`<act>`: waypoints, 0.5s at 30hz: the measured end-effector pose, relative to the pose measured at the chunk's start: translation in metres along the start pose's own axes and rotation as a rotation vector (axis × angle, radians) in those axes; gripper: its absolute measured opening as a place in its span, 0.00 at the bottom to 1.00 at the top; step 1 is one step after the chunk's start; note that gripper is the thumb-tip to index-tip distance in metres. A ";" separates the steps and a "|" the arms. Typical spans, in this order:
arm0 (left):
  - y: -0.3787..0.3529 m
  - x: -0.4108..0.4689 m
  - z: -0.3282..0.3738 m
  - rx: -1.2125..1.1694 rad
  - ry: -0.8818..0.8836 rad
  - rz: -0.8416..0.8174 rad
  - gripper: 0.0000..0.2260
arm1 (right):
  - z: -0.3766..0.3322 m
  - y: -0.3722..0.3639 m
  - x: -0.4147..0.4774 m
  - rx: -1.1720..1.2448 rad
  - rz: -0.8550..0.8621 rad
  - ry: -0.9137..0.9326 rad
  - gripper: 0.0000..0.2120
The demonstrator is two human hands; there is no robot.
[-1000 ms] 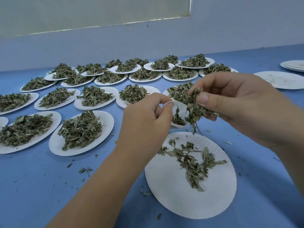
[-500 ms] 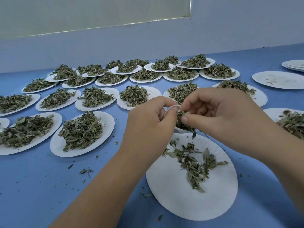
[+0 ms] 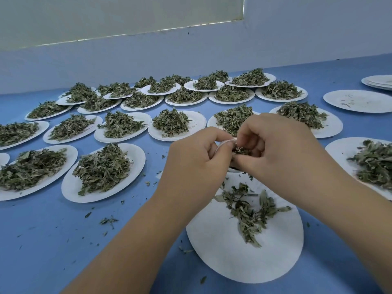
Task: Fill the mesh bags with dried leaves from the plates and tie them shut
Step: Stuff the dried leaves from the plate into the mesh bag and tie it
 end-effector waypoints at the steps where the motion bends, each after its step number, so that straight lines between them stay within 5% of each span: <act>1: -0.001 0.000 0.000 0.006 0.000 -0.002 0.06 | 0.000 0.000 0.000 0.009 -0.007 -0.002 0.10; 8: 0.001 0.001 -0.004 0.021 0.013 0.014 0.08 | 0.006 0.005 -0.001 0.354 -0.186 -0.056 0.10; 15: 0.000 0.000 0.000 0.002 -0.002 -0.022 0.08 | -0.004 0.002 -0.001 0.164 -0.023 0.039 0.11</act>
Point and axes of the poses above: each hand's wrist, its own x-axis towards the middle knuckle, its own y-axis out of the back of the hand, z = x × y, the point moved 5 cm from there along x, towards the middle knuckle, and after that the axes turned 6 degrees about -z, right-handed, at the moved point
